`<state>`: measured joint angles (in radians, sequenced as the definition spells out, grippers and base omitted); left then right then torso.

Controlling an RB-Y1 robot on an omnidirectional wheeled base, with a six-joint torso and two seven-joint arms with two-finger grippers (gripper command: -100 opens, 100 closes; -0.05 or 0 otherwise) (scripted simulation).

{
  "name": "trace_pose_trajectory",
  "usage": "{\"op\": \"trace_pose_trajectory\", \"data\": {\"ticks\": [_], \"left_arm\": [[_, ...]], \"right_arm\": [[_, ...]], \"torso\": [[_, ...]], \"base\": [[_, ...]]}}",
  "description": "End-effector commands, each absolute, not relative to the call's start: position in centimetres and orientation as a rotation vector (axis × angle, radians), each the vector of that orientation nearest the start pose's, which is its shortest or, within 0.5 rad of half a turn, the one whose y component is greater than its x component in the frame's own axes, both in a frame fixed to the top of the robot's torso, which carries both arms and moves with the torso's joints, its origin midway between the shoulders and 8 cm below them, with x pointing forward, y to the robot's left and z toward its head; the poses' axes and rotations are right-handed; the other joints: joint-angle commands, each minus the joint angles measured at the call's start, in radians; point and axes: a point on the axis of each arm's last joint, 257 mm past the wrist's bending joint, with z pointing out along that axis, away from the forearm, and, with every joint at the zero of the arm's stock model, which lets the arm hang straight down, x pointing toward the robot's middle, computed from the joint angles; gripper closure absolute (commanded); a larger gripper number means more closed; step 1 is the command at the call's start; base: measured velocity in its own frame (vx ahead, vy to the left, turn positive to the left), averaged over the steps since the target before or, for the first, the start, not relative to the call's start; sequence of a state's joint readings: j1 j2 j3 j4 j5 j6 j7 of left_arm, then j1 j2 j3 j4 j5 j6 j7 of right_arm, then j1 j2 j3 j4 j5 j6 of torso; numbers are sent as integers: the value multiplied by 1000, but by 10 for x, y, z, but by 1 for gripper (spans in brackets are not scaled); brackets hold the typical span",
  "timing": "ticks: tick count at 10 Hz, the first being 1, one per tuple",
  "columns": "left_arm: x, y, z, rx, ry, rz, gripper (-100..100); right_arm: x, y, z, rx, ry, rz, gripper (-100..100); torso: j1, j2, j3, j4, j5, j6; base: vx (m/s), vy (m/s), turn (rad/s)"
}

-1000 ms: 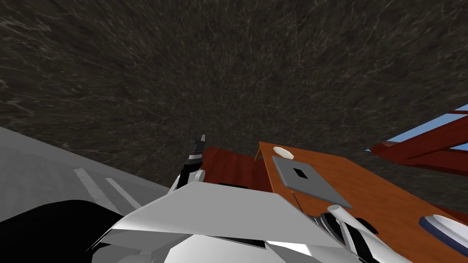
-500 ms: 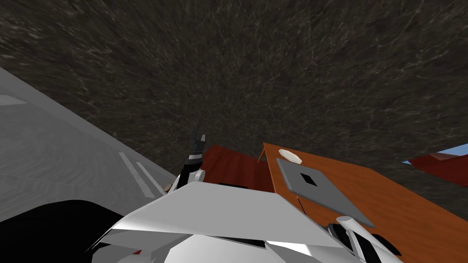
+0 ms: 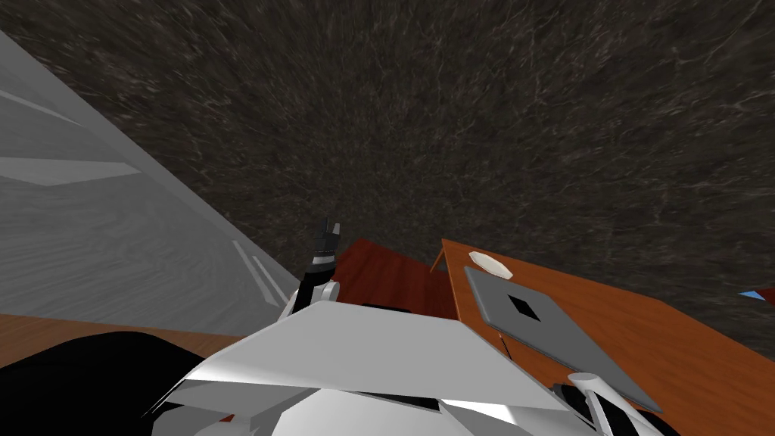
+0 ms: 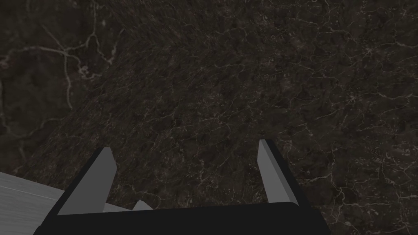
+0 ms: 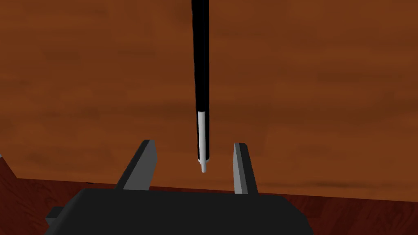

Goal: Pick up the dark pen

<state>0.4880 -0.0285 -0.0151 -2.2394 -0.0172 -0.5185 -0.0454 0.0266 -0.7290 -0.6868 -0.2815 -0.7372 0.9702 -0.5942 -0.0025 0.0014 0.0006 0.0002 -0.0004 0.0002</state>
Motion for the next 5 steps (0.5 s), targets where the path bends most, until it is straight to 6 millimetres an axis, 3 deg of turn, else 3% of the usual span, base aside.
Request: {"op": "trace_pose_trajectory", "data": {"ticks": [1, 4, 5], "left_arm": [[350, 275, 14, -661, 617, -1266, 0], [350, 275, 14, -661, 617, -1266, 0], [350, 275, 14, -661, 617, -1266, 0]], "right_arm": [[42, -596, -543, -3046, 546, 21, 100], [42, -596, -543, -3047, 543, 21, 100], [42, -596, -543, -3047, 543, 21, 0]], "torso": [[0, 0, 0, 0, 0, 0], [0, -1, -1, 0, 0, 1], [0, -1, -1, 0, 0, 1]], "base": [[0, 0, 0], [0, 0, 0], [0, 0, 0]]}}
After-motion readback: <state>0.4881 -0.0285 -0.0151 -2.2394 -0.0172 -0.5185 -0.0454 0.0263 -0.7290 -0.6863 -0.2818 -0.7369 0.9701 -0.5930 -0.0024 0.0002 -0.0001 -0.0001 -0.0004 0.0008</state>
